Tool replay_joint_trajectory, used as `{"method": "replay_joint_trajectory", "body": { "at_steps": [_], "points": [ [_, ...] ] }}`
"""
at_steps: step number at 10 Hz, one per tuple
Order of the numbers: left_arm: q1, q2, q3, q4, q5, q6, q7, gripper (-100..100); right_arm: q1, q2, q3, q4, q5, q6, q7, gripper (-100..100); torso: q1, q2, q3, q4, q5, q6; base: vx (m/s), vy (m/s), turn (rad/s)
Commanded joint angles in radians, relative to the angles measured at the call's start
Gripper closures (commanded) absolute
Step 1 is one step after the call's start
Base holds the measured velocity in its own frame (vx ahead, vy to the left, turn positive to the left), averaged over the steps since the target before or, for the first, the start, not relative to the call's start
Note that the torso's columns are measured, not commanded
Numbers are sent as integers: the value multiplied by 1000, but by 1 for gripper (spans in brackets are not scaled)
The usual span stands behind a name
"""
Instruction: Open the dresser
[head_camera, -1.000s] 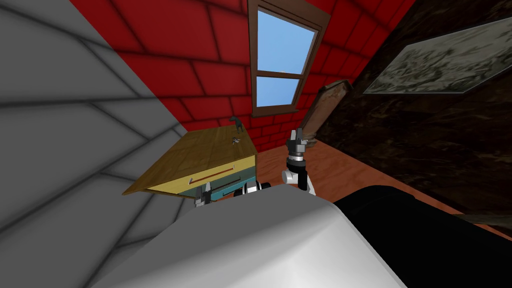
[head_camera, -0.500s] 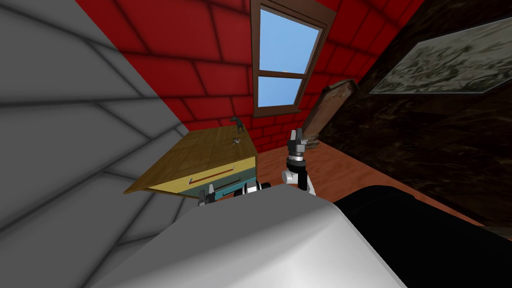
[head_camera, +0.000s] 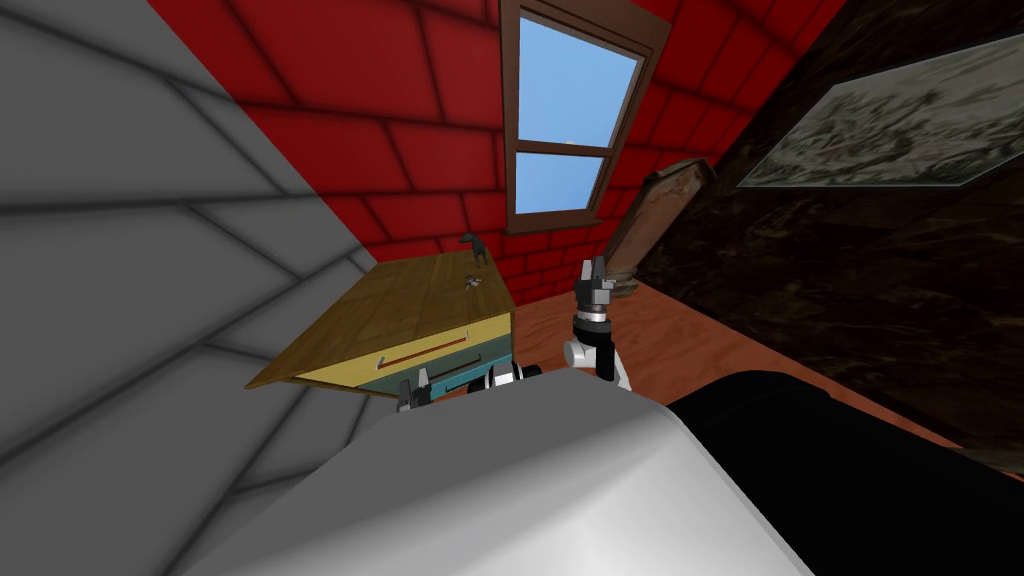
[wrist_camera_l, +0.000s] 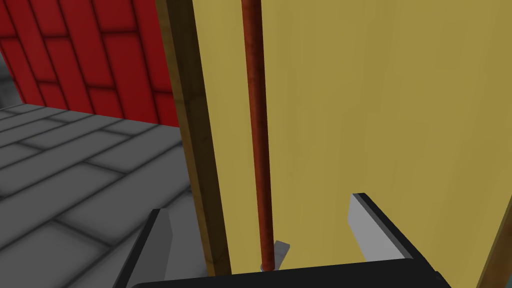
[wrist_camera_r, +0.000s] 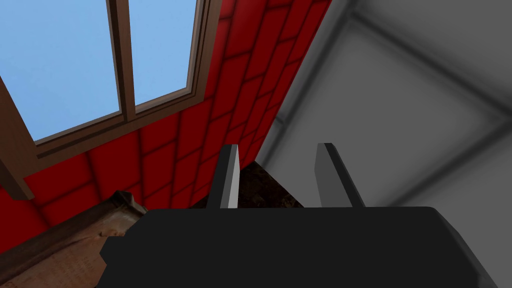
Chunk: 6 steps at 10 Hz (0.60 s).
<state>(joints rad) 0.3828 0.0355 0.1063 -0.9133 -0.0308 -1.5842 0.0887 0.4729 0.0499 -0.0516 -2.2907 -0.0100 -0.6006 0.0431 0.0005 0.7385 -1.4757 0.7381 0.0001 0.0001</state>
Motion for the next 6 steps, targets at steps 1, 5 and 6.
{"method": "replay_joint_trajectory", "body": {
  "at_steps": [1,5,6],
  "points": [
    [0,0,0,0,0,0,0,-100,0,0,0,0,0,0,0,0,-1,0,0,0,0,0,0,0,0],
    [-3,69,0,-11,2,24,4,-100,0,0,0,0,0,0,0,0,-1,-1,0,0,0,0,0,-3,-2],
    [-6,87,1,-20,4,33,7,-100,0,0,0,0,0,0,0,0,-1,-1,0,0,0,0,3,-14,3]
  ]
}}
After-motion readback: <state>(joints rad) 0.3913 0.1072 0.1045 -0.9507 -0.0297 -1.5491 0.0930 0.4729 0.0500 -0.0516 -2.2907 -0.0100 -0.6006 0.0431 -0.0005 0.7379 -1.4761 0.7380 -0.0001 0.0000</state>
